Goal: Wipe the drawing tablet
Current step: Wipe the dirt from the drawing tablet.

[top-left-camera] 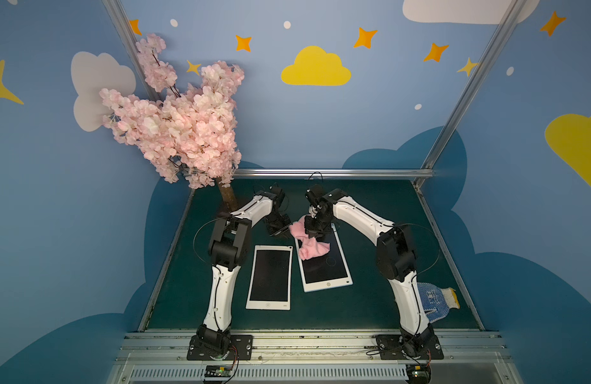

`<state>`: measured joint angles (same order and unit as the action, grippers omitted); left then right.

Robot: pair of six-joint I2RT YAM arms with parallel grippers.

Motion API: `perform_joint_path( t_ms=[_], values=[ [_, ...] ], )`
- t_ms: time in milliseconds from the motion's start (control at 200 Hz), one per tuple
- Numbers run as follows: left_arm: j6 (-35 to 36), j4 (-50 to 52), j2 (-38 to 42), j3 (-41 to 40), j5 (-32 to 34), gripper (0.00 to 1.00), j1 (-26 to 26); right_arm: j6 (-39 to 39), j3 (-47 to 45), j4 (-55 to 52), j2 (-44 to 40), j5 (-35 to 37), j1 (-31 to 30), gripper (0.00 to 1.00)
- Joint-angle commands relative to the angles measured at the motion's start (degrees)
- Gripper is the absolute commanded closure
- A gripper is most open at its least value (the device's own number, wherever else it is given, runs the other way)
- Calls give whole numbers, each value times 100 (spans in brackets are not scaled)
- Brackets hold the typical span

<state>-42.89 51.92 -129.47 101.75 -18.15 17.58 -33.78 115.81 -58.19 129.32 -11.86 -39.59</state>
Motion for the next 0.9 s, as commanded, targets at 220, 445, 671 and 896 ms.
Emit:
perform_joint_path(
  t_ms=[220,445,671,896],
  values=[
    [-178,-298,620,-567,-65,88,-97,-327,874,352,702,76,-75,100],
    [-400,-635,1026,-1009,-336,89,-97,-278,2109,-532,1323,243,-68,100],
    [-1112,-1325,1980,-2049,-929,89,81,68,2265,-1321,1055,521,-40,100],
    [-1697,-1853,2668,-3145,-991,89,925,671,2278,-1754,1031,623,-61,100]
  ],
)
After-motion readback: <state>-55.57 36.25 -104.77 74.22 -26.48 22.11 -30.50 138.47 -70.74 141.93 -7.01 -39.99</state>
